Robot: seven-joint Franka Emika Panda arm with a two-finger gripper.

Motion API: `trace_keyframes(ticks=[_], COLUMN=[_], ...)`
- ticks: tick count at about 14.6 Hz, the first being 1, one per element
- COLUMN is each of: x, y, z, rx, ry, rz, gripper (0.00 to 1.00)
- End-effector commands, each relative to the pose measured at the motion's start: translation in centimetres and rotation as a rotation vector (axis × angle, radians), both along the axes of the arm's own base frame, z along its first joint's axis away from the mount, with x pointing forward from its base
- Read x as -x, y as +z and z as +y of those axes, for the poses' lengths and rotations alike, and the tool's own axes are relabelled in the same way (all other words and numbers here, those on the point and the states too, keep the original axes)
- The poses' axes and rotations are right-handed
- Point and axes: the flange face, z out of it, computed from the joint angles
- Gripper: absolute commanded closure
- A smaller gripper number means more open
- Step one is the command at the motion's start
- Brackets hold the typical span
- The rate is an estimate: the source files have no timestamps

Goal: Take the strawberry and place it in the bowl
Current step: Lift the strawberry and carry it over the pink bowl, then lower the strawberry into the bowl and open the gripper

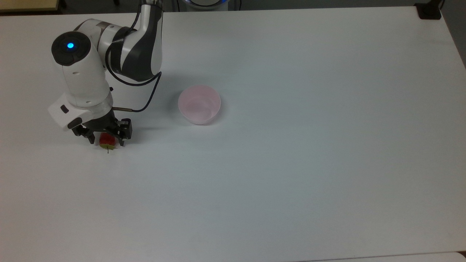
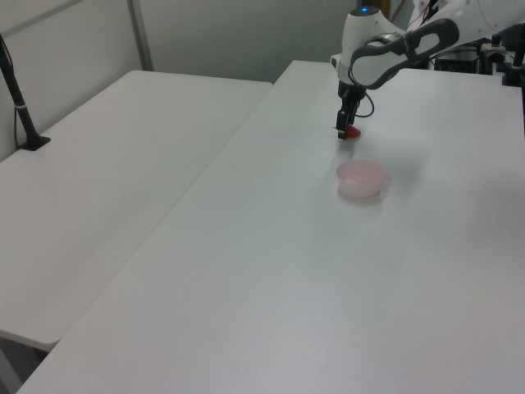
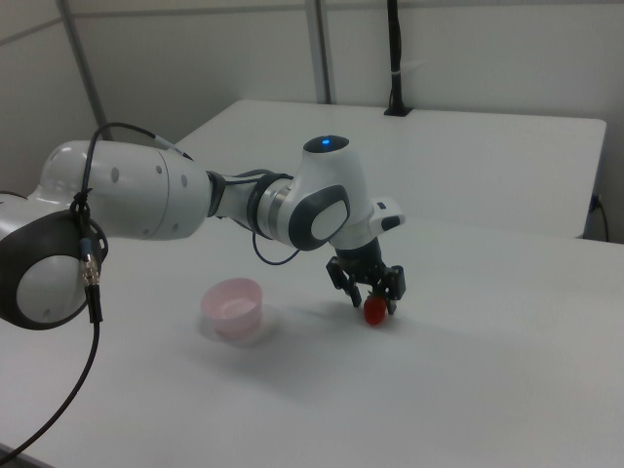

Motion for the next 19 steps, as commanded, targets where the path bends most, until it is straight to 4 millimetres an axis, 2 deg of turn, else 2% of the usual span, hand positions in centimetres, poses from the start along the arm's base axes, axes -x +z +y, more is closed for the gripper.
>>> trace_keyframes(ticks=[1, 3, 5, 7, 9, 12, 14, 15, 17, 19], x=[0.0, 0.1, 1.0, 1.7, 3.5, 5.3, 6.4, 7.0, 7.9, 8.2], y=[0.3, 1.9, 4.7, 7.2, 9.2, 8.9, 7.7, 6.7, 6.1, 5.6], z=[0.2, 0.6, 1.4, 4.2, 9.2, 14.8, 18.0, 20.2, 22.2, 23.2], rx=[0.004, 0.003, -0.017, -0.042, -0.068, -0.088, -0.098, -0.080, -0.066, -0.065], ry=[0.011, 0.013, 0.019, 0.059, 0.124, 0.197, 0.212, 0.206, 0.194, 0.201], rz=[-0.011, -0.019, 0.032, 0.069, 0.113, 0.158, 0.188, 0.209, 0.224, 0.233], gripper=[0.51, 0.63, 0.63, 0.63, 0.63, 0.63, 0.63, 0.63, 0.63, 0.63])
